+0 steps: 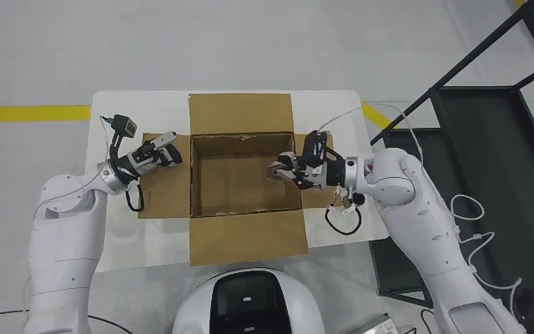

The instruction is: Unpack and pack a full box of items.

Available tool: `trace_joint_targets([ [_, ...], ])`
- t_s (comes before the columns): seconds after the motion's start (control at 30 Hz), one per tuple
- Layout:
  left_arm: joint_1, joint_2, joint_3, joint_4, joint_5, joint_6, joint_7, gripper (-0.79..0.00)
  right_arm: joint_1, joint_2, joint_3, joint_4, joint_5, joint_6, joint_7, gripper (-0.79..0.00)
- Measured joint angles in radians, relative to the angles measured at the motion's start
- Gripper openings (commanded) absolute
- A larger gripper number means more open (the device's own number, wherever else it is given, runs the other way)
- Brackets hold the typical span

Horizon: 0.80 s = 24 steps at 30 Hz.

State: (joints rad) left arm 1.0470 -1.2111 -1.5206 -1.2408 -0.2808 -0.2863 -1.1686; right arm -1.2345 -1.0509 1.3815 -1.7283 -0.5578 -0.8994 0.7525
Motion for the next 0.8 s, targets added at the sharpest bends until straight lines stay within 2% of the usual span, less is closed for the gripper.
trace_joint_targets([
  [0.07,0.0,0.0,0.0,0.0,0.0,0.0,0.0,0.0,-0.088,0.015,0.098,-0.003,0.023,-0.062,-0.053,-0.785],
  [0.17,0.0,0.0,0.0,0.0,0.0,0.0,0.0,0.0,-0.207,0.027,0.218,0.018,0.024,-0.102,-0.132,-0.785],
  [0.37,0.0,0.0,0.0,0.0,0.0,0.0,0.0,0.0,-0.365,0.034,0.338,0.028,0.002,-0.113,-0.267,-0.785],
  [0.8,0.0,0.0,0.0,0.0,0.0,0.0,0.0,0.0,-0.371,0.035,0.34,0.028,0.005,-0.113,-0.271,-0.785],
])
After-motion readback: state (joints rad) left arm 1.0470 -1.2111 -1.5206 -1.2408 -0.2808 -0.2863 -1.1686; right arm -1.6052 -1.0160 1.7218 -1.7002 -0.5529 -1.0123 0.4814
